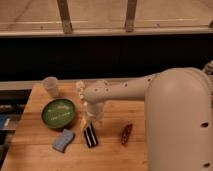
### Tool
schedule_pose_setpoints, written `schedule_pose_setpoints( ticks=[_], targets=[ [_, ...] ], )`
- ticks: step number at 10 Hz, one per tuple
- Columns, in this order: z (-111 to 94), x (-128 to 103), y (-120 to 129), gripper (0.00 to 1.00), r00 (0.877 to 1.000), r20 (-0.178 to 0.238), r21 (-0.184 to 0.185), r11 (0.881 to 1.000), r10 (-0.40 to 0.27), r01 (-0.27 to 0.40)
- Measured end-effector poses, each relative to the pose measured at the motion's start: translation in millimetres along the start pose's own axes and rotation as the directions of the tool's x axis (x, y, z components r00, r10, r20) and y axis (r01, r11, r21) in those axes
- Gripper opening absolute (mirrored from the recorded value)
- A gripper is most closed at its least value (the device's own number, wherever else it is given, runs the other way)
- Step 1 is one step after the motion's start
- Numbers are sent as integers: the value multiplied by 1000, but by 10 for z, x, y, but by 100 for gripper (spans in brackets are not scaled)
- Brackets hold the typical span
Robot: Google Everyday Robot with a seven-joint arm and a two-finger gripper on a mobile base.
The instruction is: Push the eraser across the table
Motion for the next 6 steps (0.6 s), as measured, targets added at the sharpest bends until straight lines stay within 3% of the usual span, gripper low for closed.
schedule_pose_setpoints(
  ticks=[2, 6],
  targets=[
    [41, -1, -98, 64, 1000, -16, 28, 999, 25, -25],
    [166, 59, -785, 64, 988, -33, 86, 985, 153, -149]
  ],
)
